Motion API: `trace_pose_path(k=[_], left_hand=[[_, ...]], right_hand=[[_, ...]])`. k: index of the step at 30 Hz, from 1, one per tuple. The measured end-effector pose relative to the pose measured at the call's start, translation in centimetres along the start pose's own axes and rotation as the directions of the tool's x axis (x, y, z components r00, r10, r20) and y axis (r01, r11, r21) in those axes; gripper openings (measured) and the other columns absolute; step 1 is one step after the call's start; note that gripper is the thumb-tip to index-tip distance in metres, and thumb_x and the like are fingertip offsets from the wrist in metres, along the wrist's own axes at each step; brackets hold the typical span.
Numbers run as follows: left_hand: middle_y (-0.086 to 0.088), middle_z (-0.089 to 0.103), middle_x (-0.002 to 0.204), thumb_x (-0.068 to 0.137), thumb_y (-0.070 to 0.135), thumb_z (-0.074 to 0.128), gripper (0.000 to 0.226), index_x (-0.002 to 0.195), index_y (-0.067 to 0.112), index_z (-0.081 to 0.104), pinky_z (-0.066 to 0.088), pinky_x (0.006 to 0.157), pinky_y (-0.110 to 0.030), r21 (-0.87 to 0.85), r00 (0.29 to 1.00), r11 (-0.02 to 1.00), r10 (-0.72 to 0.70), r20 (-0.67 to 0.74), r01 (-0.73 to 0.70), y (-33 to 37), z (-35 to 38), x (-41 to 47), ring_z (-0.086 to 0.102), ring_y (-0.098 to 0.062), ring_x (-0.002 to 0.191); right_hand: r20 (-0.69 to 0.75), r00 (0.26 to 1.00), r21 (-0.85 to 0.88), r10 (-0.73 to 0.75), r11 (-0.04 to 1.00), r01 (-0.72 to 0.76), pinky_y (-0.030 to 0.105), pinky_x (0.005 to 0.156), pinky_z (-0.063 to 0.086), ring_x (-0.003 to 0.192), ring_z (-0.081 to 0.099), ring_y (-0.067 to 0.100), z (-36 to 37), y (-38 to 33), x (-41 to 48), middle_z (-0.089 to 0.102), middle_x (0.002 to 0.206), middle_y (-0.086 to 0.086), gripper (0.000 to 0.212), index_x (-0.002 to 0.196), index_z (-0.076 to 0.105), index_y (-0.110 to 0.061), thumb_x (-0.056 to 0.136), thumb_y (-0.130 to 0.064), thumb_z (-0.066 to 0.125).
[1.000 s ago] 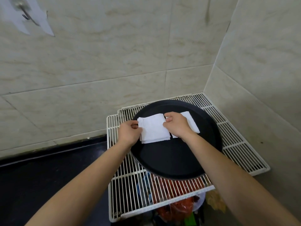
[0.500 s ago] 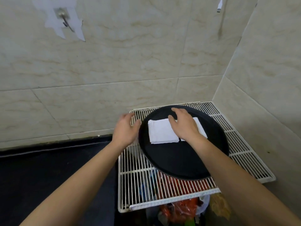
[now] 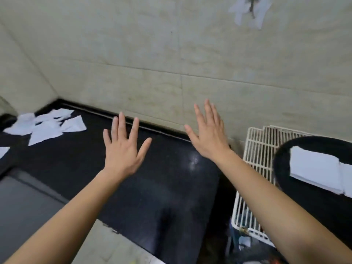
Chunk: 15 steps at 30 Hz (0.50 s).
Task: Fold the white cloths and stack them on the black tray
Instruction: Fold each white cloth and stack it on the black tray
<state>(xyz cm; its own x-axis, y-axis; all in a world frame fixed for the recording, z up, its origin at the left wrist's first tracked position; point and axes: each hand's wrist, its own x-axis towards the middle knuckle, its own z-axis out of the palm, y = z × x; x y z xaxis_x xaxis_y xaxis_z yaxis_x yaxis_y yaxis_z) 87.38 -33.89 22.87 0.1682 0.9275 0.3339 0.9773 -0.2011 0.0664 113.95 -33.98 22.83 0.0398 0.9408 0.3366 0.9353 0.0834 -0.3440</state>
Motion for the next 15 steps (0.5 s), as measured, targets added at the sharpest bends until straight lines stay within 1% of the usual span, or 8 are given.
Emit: trace_pose_path(k=[4,7,11,13,15], left_hand=[[-0.015,-0.001,0.166,0.093,0.069,0.016,0.079,0.158,0.024,0.017,0.009,0.118,-0.062,0.084,0.993,0.989,-0.121,0.003,0.12,-9.4,-2.2,-2.7,-0.002,-0.032,0.153],[-0.014,0.001,0.166,0.092,0.07,0.01,0.08,0.158,0.025,0.018,0.006,0.119,-0.061,0.091,0.982,0.978,-0.188,0.006,0.187,-16.0,-3.6,-4.3,-0.003,-0.03,0.153],[-0.015,-0.001,0.166,0.093,0.069,0.015,0.079,0.157,0.024,0.021,0.008,0.119,-0.062,0.08,0.966,0.963,-0.257,-0.036,0.259,-26.6,-4.6,-7.9,-0.004,-0.032,0.153],[-0.015,-0.001,0.166,0.094,0.068,0.018,0.078,0.157,0.022,0.022,0.01,0.118,-0.063,0.086,0.961,0.957,-0.275,-0.023,0.276,-32.6,-5.1,-9.5,-0.003,-0.032,0.153],[-0.015,-0.002,0.166,0.094,0.068,0.017,0.079,0.158,0.022,0.02,0.01,0.118,-0.063,0.104,0.951,0.945,-0.31,-0.008,0.309,-38.9,-5.7,-11.1,-0.004,-0.033,0.153]], right_hand=[[0.023,0.99,-0.003,-0.141,0.99,0.141,0.047,0.123,0.005,0.154,-0.006,0.029,3.6,-8.9,1.7,-0.007,0.168,0.01,0.075,0.16,0.007,-0.025,0.1,-0.061,0.032],[0.028,0.981,-0.009,-0.194,0.981,0.194,0.047,0.124,0.005,0.154,-0.007,0.029,5.9,-15.2,2.8,-0.008,0.168,0.01,0.075,0.161,0.005,-0.025,0.1,-0.062,0.03],[0.038,0.957,-0.017,-0.289,0.957,0.29,0.046,0.124,0.004,0.154,-0.007,0.031,10.7,-26.1,3.5,-0.009,0.167,0.012,0.074,0.161,0.006,-0.023,0.101,-0.06,0.03],[0.053,0.949,0.001,-0.31,0.95,0.311,0.046,0.124,0.004,0.154,-0.005,0.031,13.5,-32.3,3.3,-0.008,0.167,0.013,0.073,0.161,0.007,-0.022,0.102,-0.058,0.032],[0.095,0.929,0.001,-0.357,0.934,0.358,0.047,0.124,0.005,0.154,-0.005,0.033,16.8,-38.7,2.9,-0.008,0.167,0.014,0.073,0.161,0.006,-0.02,0.102,-0.057,0.031]])
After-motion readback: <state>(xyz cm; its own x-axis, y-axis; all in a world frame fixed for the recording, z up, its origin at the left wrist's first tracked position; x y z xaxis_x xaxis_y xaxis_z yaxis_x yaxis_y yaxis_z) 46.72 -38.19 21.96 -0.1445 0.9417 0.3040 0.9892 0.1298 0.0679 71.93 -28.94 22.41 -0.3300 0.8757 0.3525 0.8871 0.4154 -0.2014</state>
